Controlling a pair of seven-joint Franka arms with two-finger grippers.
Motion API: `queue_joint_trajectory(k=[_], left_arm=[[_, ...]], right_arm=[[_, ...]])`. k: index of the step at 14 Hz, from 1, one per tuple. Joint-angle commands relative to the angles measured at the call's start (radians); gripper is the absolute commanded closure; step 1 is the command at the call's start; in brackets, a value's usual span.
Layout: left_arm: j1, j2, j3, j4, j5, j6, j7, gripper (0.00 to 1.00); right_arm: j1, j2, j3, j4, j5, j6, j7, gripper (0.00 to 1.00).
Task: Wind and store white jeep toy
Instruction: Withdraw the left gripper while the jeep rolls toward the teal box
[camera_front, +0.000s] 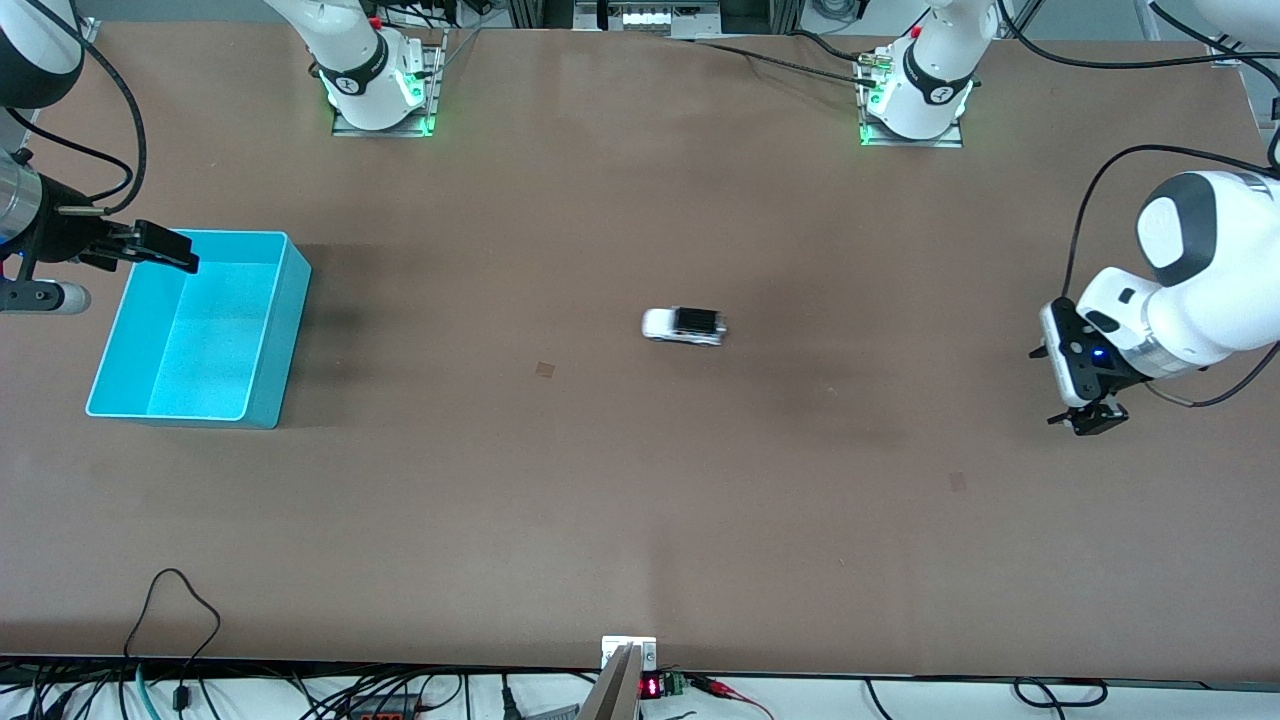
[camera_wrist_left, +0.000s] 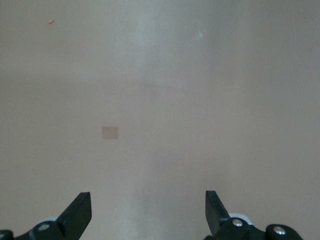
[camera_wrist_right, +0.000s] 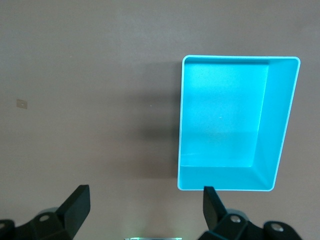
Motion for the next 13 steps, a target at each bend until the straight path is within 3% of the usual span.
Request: queue_joint_trajectory(k=[1,6,13], left_arm=[[-0.040,0.014,0.010,0.039,-0.019,-0.019,-0.071,0.00],[-0.069,0.012,0.010,0.040,-0.019,-0.019,-0.195,0.00],[-0.121,0.008,0.017,0.141,-0.019,-0.108,-0.423,0.00]], right_arm=[[-0.006,-0.016,0.001,-0.006,0.013,-0.011,-0.013,0.00],[-0.006,-0.016,0.001,-0.006,0.013,-0.012,-0.013,0.00],[-0.006,-0.007,0.001,-0.006,0.013,-0.061,-0.015,0.00]])
